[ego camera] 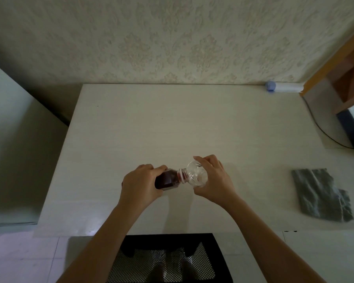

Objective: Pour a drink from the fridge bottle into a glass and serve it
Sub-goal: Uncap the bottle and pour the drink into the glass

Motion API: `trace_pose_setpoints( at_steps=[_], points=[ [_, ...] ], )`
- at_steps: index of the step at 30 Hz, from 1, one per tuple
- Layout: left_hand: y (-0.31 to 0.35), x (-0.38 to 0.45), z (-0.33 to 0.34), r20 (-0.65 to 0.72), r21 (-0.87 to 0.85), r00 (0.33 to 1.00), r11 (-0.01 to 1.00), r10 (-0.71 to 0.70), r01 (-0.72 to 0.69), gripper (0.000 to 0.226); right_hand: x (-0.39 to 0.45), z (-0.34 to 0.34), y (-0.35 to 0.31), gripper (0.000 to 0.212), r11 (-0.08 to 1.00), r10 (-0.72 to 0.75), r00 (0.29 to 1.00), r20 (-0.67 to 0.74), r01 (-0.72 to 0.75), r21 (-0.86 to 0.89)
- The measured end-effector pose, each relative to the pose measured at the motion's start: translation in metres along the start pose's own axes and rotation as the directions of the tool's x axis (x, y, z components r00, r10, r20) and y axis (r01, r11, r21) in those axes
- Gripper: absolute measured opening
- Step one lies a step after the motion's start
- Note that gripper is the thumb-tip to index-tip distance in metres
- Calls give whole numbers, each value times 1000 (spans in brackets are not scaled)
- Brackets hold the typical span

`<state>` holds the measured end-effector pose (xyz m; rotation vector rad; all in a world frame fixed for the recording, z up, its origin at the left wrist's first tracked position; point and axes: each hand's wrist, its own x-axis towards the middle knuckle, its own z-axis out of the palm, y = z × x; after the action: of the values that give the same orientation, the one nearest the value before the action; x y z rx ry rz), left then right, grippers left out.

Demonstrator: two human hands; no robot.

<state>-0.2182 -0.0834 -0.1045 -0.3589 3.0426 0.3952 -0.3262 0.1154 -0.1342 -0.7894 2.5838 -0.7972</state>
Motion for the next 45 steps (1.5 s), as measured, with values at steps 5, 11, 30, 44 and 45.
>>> trace_pose_setpoints(
  at_steps=[5,11,30,44,45],
  points=[
    [1,1,-3,9,2,1000,1000,0,0,58,0,-2,-1,86,1000,-3,1000,7,3,-9],
    [1,3,-4,32,22,999,1000,6,-7,60,0,0,1,86,1000,-5,1000,10,5,-15],
    [4,-1,-6,65,13,998,1000,14,-15,57,-7,0,0,86,999,29,999,14,-29,15],
    [0,0,-5,46,-32,999,999,18,-17,62,-8,1,2,83,995,46,998,-37,-42,96],
    [-1,0,-5,36,-45,999,999,19,-17,61,-8,1,2,83,993,51,998,-43,-46,111]
  ],
)
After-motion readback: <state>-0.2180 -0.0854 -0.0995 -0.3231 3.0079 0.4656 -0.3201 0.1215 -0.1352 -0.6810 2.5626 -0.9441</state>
